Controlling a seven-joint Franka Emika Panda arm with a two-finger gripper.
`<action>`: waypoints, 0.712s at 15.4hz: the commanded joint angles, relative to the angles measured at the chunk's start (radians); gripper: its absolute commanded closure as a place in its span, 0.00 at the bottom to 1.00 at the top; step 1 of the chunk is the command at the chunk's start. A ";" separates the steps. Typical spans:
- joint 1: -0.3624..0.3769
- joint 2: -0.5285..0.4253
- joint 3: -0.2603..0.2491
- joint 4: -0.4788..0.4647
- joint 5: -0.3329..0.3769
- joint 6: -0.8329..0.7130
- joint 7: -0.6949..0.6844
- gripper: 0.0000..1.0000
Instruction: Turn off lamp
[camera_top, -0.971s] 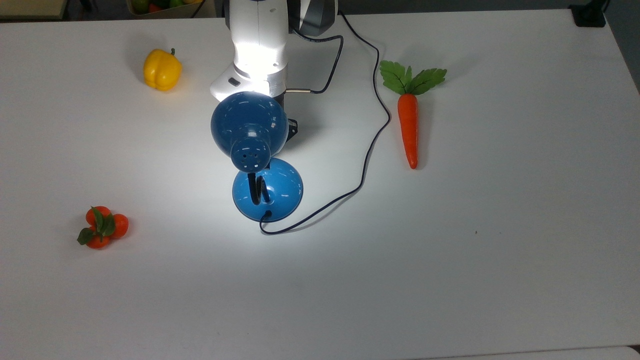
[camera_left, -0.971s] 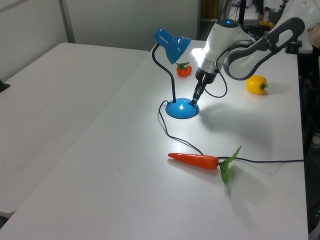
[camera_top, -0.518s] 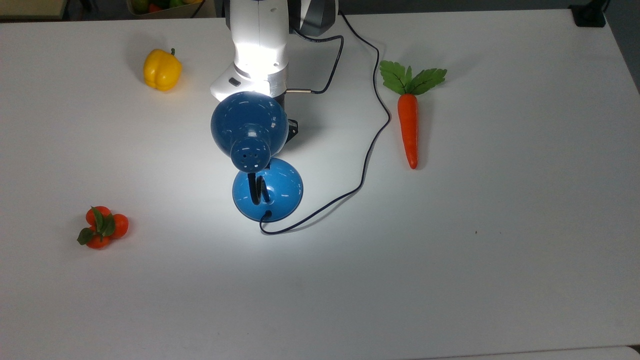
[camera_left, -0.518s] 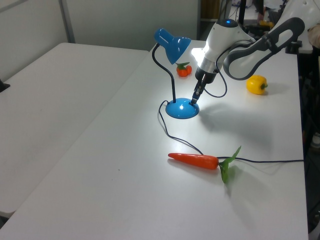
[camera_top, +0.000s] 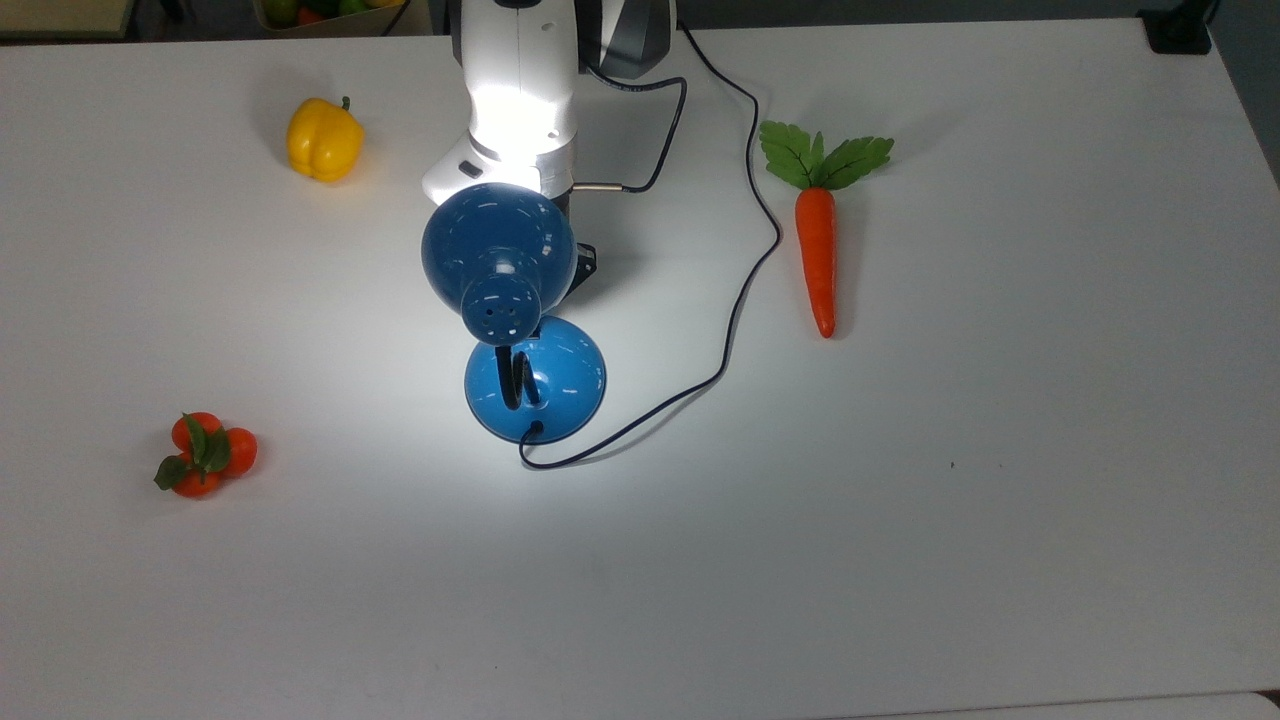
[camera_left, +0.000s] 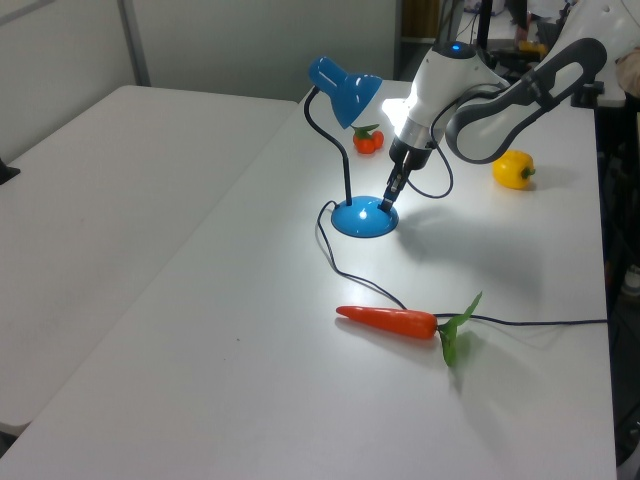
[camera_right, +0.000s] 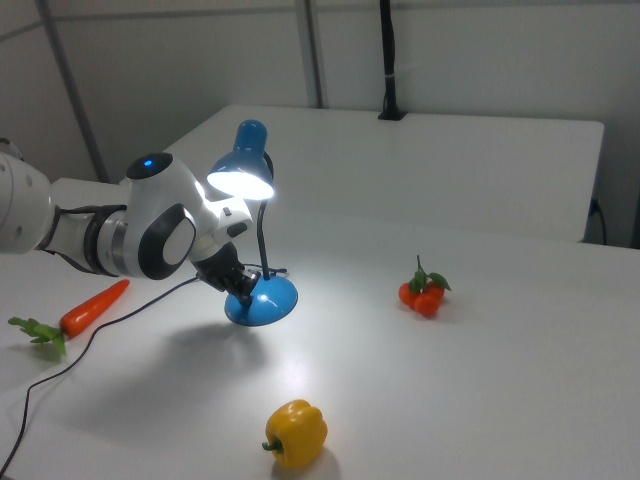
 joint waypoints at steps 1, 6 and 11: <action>0.002 0.010 0.000 -0.007 0.008 0.022 -0.024 1.00; 0.002 0.014 0.000 -0.013 0.010 -0.005 -0.014 1.00; 0.005 -0.016 0.000 -0.008 0.008 -0.141 0.013 1.00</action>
